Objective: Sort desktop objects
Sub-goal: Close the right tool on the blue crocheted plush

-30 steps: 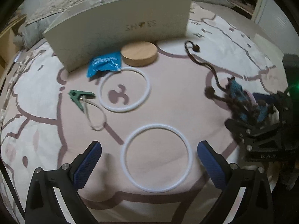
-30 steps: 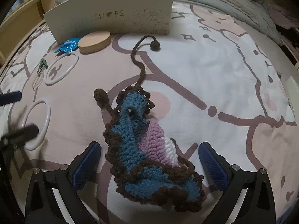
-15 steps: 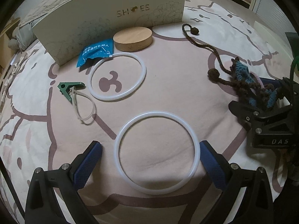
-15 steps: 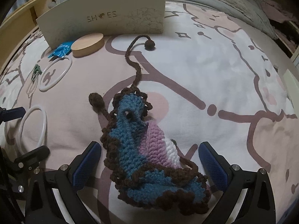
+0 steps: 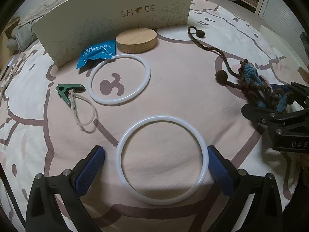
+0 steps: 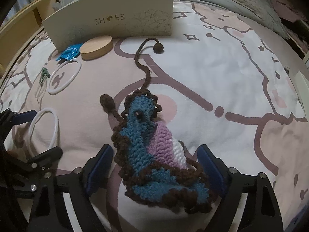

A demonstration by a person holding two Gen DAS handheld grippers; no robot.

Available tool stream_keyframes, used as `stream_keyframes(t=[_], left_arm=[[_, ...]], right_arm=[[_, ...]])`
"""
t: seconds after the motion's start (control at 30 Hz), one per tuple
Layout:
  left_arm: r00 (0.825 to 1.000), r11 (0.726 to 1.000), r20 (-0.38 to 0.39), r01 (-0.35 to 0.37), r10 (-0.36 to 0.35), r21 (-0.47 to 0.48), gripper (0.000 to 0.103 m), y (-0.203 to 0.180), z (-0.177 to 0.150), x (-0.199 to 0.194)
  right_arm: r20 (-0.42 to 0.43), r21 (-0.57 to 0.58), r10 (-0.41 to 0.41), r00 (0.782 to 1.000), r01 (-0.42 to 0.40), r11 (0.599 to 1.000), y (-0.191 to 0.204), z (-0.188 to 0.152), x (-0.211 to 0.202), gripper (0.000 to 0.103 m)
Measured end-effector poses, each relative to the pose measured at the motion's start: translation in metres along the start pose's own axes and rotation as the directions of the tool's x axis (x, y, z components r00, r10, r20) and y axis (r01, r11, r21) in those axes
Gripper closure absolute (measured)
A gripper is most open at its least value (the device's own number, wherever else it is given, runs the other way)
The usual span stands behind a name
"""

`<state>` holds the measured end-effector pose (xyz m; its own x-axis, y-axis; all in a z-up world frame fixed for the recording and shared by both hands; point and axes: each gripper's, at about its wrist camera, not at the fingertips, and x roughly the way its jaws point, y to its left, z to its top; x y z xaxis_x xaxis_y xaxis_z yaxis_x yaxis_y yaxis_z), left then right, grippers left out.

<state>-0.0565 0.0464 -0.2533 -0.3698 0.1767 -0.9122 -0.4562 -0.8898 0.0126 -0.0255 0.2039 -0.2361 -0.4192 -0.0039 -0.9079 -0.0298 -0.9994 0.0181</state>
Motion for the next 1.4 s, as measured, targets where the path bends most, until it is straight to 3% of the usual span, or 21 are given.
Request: stream_keyframes(t=[0.13,0.23,0.53,0.73,1.17,1.4], left_arm=[[1.0,1.0,-0.009,-0.01,0.01,0.003,0.0,0.002,-0.003,-0.002],[1.0,1.0,-0.017,-0.011,0.011,0.004,0.0,0.002,-0.001,-0.001],[0.999,0.999,0.009,-0.032,0.032,-0.006,0.0,0.001,-0.004,-0.006],[0.999,0.999,0.01,-0.037,0.037,-0.019,0.0,0.002,-0.001,-0.008],[1.0,0.999,0.001,-0.025,0.025,0.026,0.017,-0.006,-0.003,-0.014],[1.0,1.0,-0.01,-0.018,0.019,0.026,0.019,-0.006,-0.002,-0.016]], right_arm=[[0.026,0.01,0.018,0.999,-0.018,1.0,0.001,0.0,-0.004,0.034],[0.037,0.016,0.024,0.999,-0.025,1.0,0.001,0.001,-0.004,0.039],[0.063,0.037,0.01,0.998,-0.012,0.999,0.003,0.008,0.002,0.039],[0.058,-0.011,-0.004,0.998,0.004,1.0,0.012,0.01,-0.001,0.05],[0.035,-0.032,-0.024,0.999,0.026,0.999,0.015,0.012,-0.001,0.051],[0.009,-0.012,-0.055,0.998,0.056,0.998,0.012,0.012,-0.001,0.038]])
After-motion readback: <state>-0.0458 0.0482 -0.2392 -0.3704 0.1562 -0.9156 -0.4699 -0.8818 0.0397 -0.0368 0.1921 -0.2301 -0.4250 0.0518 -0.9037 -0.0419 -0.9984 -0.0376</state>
